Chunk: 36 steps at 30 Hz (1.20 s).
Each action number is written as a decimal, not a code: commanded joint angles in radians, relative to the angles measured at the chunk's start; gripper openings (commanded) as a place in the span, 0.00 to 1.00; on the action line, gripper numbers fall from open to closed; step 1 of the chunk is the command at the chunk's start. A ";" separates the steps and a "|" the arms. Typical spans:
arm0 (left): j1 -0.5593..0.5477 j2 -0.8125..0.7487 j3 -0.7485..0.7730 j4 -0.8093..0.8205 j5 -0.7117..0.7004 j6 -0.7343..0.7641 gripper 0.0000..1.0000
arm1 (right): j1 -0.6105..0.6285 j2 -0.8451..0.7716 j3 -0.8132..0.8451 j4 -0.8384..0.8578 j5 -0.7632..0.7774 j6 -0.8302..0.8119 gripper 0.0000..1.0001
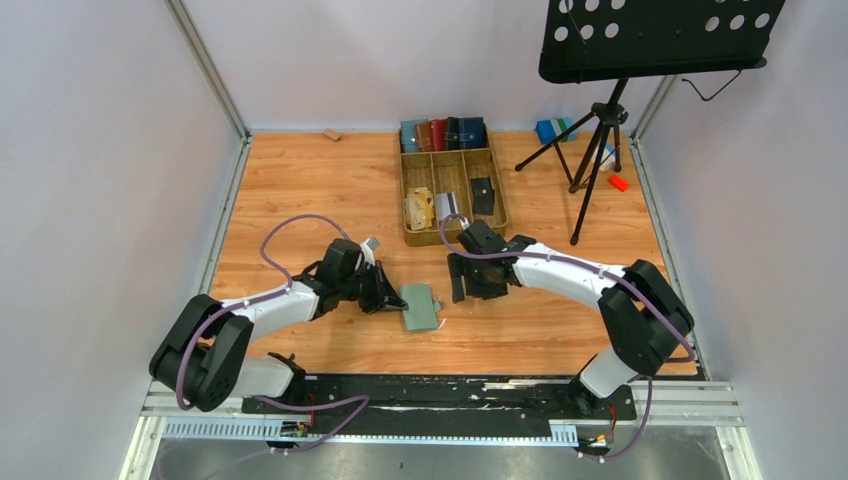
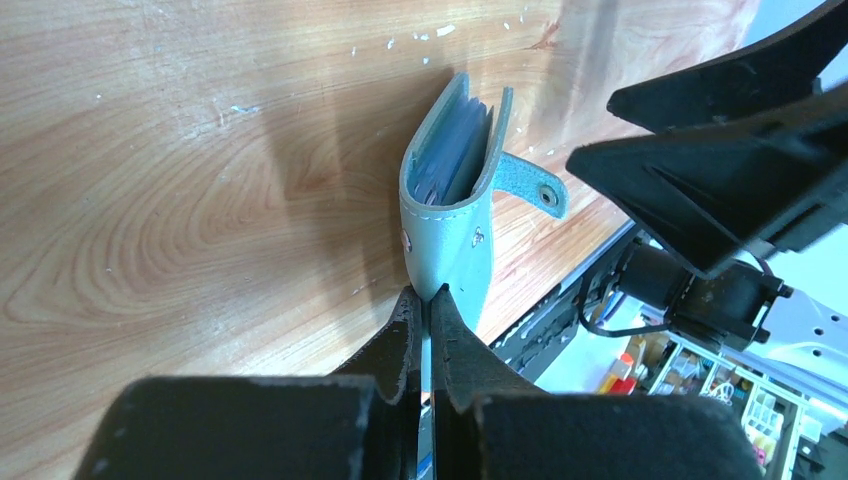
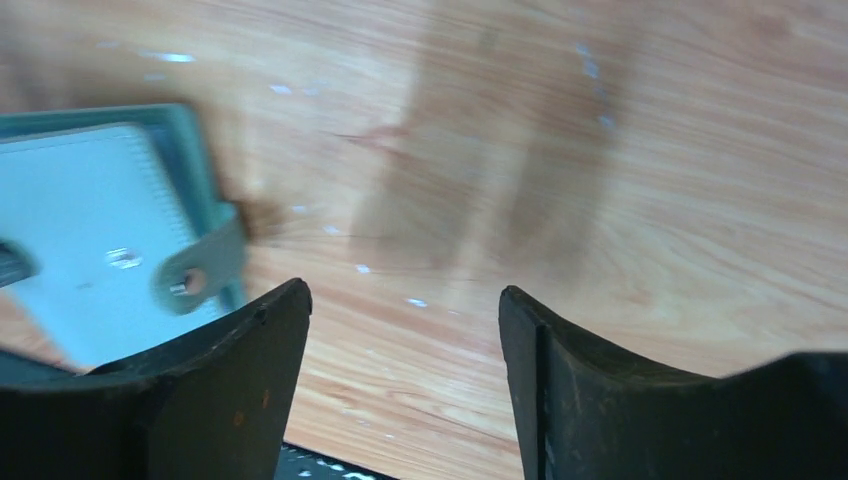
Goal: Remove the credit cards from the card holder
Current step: Open the card holder at the center of the board.
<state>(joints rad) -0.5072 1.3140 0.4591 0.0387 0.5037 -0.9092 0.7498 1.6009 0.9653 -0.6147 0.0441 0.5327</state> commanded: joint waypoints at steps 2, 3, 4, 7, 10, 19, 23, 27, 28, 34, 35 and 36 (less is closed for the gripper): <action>0.001 -0.027 0.037 -0.021 0.023 0.032 0.00 | -0.010 -0.081 -0.047 0.254 -0.243 -0.020 0.73; 0.001 -0.027 0.040 -0.025 0.022 0.033 0.00 | -0.010 -0.088 -0.056 0.283 -0.265 -0.019 0.72; 0.001 -0.027 0.043 -0.029 0.021 0.033 0.00 | -0.010 -0.094 -0.062 0.308 -0.280 -0.017 0.72; 0.001 -0.023 0.046 -0.030 0.021 0.035 0.00 | -0.008 -0.085 -0.064 0.348 -0.321 -0.034 0.73; 0.001 -0.015 0.048 -0.023 0.021 0.033 0.00 | -0.001 -0.050 -0.041 0.350 -0.348 -0.060 0.74; 0.001 0.007 0.068 -0.029 0.019 0.033 0.00 | 0.018 0.049 0.035 0.271 -0.303 -0.087 0.67; 0.001 0.012 0.068 -0.034 0.019 0.035 0.00 | 0.031 0.086 0.050 0.235 -0.275 -0.089 0.54; 0.001 0.016 0.067 -0.061 0.008 0.047 0.00 | 0.032 0.067 0.037 0.230 -0.253 -0.072 0.29; 0.001 0.017 0.067 -0.072 0.002 0.052 0.00 | 0.032 0.060 0.033 0.233 -0.259 -0.070 0.21; 0.000 0.016 0.125 -0.242 -0.054 0.168 0.37 | 0.032 -0.036 -0.005 0.273 -0.355 -0.040 0.00; -0.001 0.014 0.138 -0.268 -0.059 0.190 0.46 | 0.031 -0.060 -0.016 0.279 -0.361 -0.027 0.00; -0.002 0.011 0.145 -0.294 -0.064 0.206 0.54 | 0.031 -0.084 -0.024 0.281 -0.366 -0.010 0.00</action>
<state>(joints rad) -0.5072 1.3281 0.5377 -0.1360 0.4725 -0.8124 0.7784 1.6386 0.9592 -0.3809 -0.2707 0.4717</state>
